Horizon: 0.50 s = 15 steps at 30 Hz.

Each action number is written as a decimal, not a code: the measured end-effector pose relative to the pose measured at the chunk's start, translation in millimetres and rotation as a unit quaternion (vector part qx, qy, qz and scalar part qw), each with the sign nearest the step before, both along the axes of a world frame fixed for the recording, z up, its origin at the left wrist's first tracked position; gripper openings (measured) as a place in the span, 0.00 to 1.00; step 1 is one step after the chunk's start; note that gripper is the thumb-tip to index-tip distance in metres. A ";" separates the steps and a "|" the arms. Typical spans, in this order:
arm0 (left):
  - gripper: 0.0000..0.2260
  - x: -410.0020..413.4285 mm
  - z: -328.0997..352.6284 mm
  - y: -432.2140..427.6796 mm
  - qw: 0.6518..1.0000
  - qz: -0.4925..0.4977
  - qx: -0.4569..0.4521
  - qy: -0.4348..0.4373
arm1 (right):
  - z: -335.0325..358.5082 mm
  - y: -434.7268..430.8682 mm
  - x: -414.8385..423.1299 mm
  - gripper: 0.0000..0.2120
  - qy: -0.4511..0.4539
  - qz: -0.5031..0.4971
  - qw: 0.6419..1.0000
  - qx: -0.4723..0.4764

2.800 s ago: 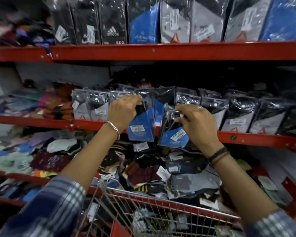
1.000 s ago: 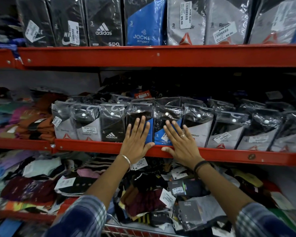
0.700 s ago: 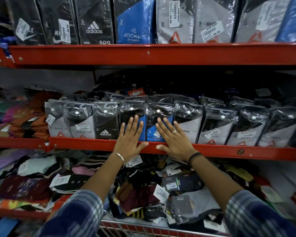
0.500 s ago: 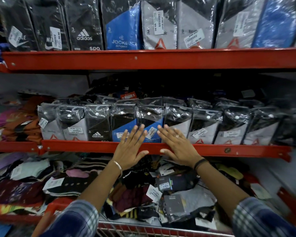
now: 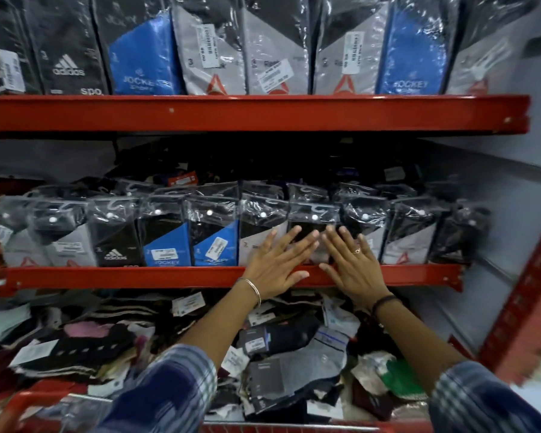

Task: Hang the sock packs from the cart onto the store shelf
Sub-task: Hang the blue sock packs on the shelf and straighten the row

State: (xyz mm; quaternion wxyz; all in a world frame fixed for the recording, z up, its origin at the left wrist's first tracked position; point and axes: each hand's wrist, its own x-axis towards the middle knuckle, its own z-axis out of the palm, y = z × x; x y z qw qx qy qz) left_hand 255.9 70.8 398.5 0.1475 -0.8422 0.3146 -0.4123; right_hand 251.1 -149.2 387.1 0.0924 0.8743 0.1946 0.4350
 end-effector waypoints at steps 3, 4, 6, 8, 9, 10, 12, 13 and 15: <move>0.29 10.0 -2.9 -8.8 1.000 0.017 -0.014 0.004 | 2.2 -7.3 8.2 0.31 -0.002 0.019 1.000 0.001; 0.29 12.5 -3.9 -11.5 1.000 0.019 -0.016 0.008 | 1.6 -9.3 11.2 0.32 0.001 0.028 1.000 0.003; 0.30 17.6 -6.7 -14.9 1.000 0.016 -0.020 0.008 | -1.5 -10.8 17.6 0.35 0.011 0.041 0.999 0.007; 0.30 20.7 -9.2 -18.2 0.999 0.020 -0.026 0.008 | -4.4 -11.6 24.1 0.37 0.029 0.043 0.999 0.011; 0.29 21.5 -10.4 -19.9 0.999 0.024 -0.031 0.004 | -5.1 -11.5 27.2 0.37 0.032 0.041 0.999 0.012; 0.28 22.3 -11.4 -21.8 0.999 0.023 -0.037 -0.002 | -4.8 -11.0 29.5 0.37 0.033 0.040 0.999 0.014; 0.26 22.2 -12.8 -24.7 0.999 0.028 -0.042 0.004 | -3.4 -10.7 31.8 0.36 0.040 0.044 0.998 0.020; 0.26 21.9 -13.4 -25.2 0.999 0.031 -0.043 0.012 | -3.7 -10.6 32.6 0.36 0.047 0.050 0.997 0.023; 0.26 20.9 -13.7 -25.3 0.999 0.034 -0.040 0.013 | -3.5 -10.4 32.3 0.35 0.049 0.053 0.997 0.021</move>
